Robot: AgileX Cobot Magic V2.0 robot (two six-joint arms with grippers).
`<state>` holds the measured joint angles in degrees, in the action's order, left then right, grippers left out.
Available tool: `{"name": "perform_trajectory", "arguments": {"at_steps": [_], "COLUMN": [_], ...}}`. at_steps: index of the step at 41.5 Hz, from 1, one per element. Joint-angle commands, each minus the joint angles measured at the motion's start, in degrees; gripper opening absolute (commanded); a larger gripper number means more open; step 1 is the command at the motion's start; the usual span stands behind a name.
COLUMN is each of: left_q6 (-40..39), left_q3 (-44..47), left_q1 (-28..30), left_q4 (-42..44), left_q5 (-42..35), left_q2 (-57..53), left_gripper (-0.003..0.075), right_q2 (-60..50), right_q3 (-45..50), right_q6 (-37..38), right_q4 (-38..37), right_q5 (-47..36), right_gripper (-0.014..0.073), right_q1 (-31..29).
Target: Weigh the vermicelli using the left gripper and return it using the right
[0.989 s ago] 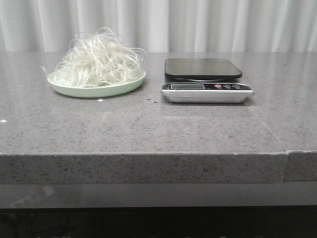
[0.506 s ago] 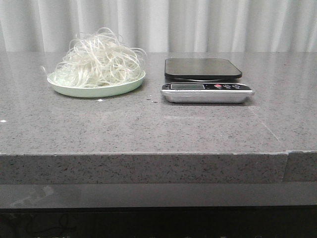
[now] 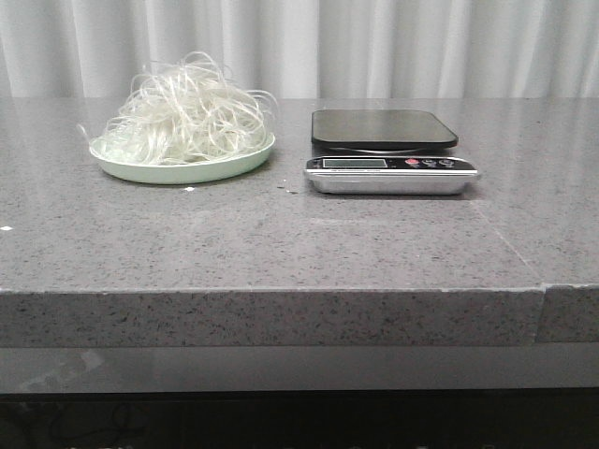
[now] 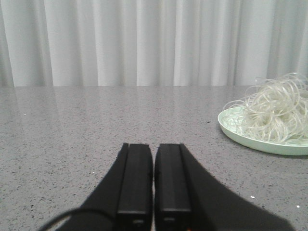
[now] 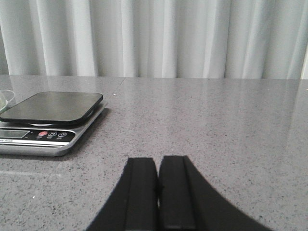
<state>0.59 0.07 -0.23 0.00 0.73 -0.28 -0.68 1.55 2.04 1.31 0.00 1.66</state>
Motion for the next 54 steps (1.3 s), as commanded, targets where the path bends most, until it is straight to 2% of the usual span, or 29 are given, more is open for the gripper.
{"name": "perform_trajectory", "arguments": {"at_steps": [1,7,12,22,30,36,54], "left_q6": [-0.6,-0.6,-0.6,-0.6,-0.6,-0.6,-0.6], "left_q3": [0.4,-0.9,-6.8,-23.9,-36.8,-44.4,-45.2], "left_q1": [-0.3,-0.3,-0.3,-0.3,-0.3,-0.3,-0.3], "left_q4": [-0.7,-0.7,-0.7,-0.7,-0.7,-0.7,-0.7], "left_q5": [-6.0,-8.1,-7.3,2.1,12.1,20.1,28.1], "left_q2": [-1.1,-1.1,-1.0,3.5,12.6,19.9,33.6], "left_gripper": [0.0144,0.0144,0.0144,0.0144,0.0144,0.0144,0.0144], "right_q2": [-0.9,-0.9,-0.8,4.5,12.5,18.5,34.6], "right_q3": [-0.4,-2.6,-8.9,-26.0,-37.6,-42.8,-43.6], "right_q6": [-0.6,-0.5,-0.5,-0.5,-0.5,-0.5,-0.5], "right_q4": [0.1,0.1,0.1,0.1,0.0,0.0,0.0], "right_q5": [-6.3,-5.6,-0.8,10.4,19.5,24.9,29.9], "right_gripper": [0.0159,0.0159,0.0159,0.0159,0.0159,0.0159,0.0159], "right_q1": [-0.2,-0.1,-0.1,-0.1,-0.1,-0.1,-0.1]}}
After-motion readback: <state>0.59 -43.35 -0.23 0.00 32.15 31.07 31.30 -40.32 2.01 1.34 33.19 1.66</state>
